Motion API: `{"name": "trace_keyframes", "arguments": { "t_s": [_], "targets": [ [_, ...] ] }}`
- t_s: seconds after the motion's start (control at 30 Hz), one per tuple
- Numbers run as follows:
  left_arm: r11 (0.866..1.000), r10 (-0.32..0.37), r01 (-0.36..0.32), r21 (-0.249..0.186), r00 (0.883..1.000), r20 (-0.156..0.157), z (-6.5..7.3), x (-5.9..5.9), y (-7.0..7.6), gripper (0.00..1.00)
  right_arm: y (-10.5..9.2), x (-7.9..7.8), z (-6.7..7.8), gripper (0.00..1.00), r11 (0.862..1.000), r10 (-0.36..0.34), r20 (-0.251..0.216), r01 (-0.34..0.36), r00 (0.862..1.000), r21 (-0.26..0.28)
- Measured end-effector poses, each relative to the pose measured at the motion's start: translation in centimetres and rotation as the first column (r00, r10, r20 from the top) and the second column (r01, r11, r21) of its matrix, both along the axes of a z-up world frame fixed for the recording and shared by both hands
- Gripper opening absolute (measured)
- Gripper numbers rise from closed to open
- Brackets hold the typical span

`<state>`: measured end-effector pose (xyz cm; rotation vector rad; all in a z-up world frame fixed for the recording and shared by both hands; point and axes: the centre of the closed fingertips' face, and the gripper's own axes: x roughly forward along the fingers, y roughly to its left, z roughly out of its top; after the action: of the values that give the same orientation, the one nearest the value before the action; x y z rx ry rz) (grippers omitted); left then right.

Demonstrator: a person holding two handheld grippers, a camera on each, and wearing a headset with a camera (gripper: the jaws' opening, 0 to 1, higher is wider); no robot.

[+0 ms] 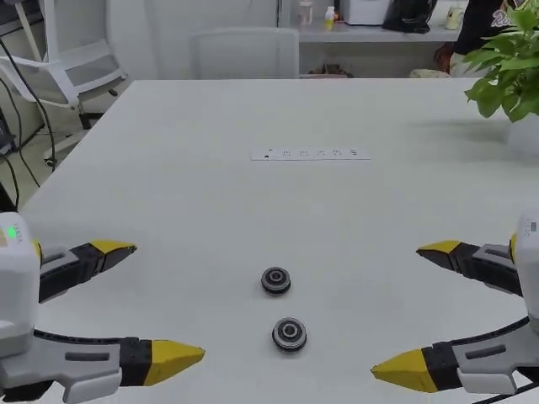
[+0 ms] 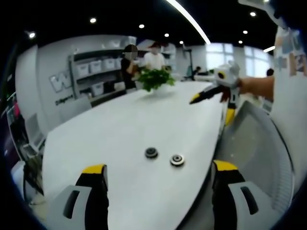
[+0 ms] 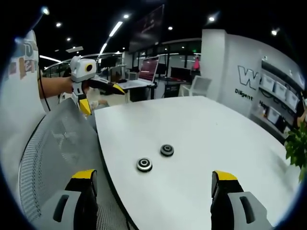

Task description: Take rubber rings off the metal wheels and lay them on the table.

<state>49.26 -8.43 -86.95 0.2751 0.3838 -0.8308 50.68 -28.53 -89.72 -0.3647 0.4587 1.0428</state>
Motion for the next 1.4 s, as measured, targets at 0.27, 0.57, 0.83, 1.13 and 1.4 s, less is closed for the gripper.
{"name": "trace_keyframes", "arguments": {
  "t_s": [0.27,0.57,0.83,1.13,1.4],
  "targets": [
    [0.999,-0.034,0.033,0.028,0.999,0.016,0.2,1.0,-0.7,0.9,0.8,1.3,0.6,0.99,1.0,0.022,0.024,-0.022,0.999,-0.008],
    [0.996,-0.076,0.075,0.047,0.997,0.024,0.2,2.3,-1.6,0.9,1.7,2.6,0.6,0.99,0.998,0.064,0.051,-0.064,0.997,-0.013],
    [0.99,-0.124,0.122,0.072,0.992,0.023,-0.5,3.3,-2.6,0.89,2.5,3.5,0.1,0.99,0.996,0.091,0.056,-0.09,0.994,-0.005],
    [0.983,-0.155,0.155,0.095,0.988,-0.011,-1.9,4.1,-3.2,0.88,3.4,4.2,-1.0,0.99,0.991,0.133,0.049,-0.132,0.99,-0.021],
    [0.976,-0.187,0.19,0.105,0.982,-0.042,-3.5,4.6,-4.0,0.86,4.2,4.4,-2.7,0.99,0.985,0.173,0.027,-0.173,0.985,-0.02]
  ]
}}
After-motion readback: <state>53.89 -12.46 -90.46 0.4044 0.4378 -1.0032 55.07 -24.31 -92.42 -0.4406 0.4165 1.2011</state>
